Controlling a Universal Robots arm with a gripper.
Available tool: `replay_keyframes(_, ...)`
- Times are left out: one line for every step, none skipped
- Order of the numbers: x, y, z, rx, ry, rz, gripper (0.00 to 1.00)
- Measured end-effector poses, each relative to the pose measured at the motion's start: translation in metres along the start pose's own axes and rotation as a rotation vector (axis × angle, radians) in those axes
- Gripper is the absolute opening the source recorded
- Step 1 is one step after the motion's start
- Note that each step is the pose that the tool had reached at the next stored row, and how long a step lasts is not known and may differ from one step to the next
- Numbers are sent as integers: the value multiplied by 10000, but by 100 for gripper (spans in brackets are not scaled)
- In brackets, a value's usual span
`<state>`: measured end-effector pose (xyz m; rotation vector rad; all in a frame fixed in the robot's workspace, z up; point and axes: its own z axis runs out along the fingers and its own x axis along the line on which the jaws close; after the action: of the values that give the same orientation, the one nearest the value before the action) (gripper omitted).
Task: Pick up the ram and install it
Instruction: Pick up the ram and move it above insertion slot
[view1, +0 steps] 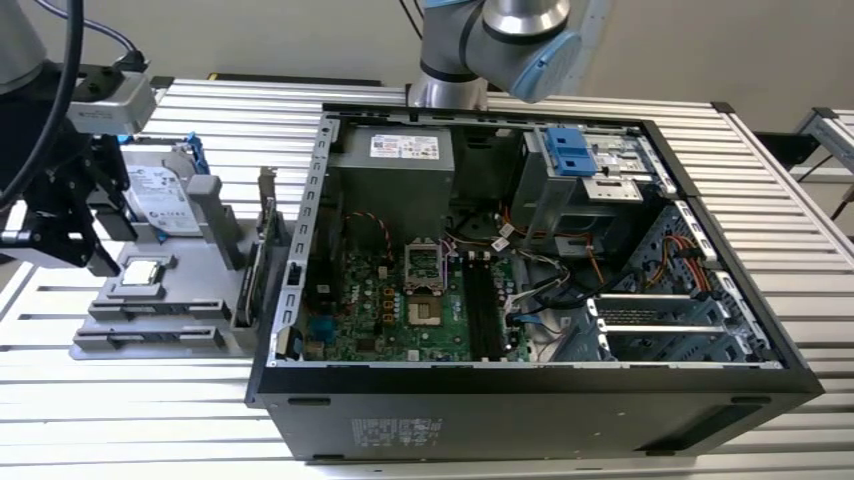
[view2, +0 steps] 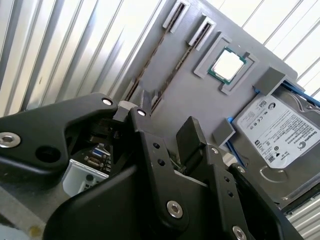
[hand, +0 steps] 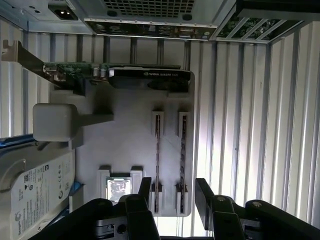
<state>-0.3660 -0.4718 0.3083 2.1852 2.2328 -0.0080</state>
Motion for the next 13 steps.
replay_keyframes(0,0,5,4,0,-5,100)
replay_keyframes(-1,0,9,7,0,-9,100)
replay_keyframes(-1,0,14,11,0,-14,100)
replay_keyframes(-1,0,18,14,0,-18,100)
replay_keyframes(-1,0,23,17,1,-23,100)
replay_keyframes(-1,0,28,20,1,-28,100)
replay_keyframes(-2,0,32,23,1,-32,100)
replay_keyframes(-2,0,37,27,1,-38,100)
replay_keyframes(-2,-1,41,32,0,-41,100)
replay_keyframes(-1,-1,46,35,0,-46,100)
replay_keyframes(-2,-1,52,38,1,-50,100)
replay_keyframes(-1,-1,57,42,1,-54,100)
replay_keyframes(-1,-1,62,46,1,-58,100)
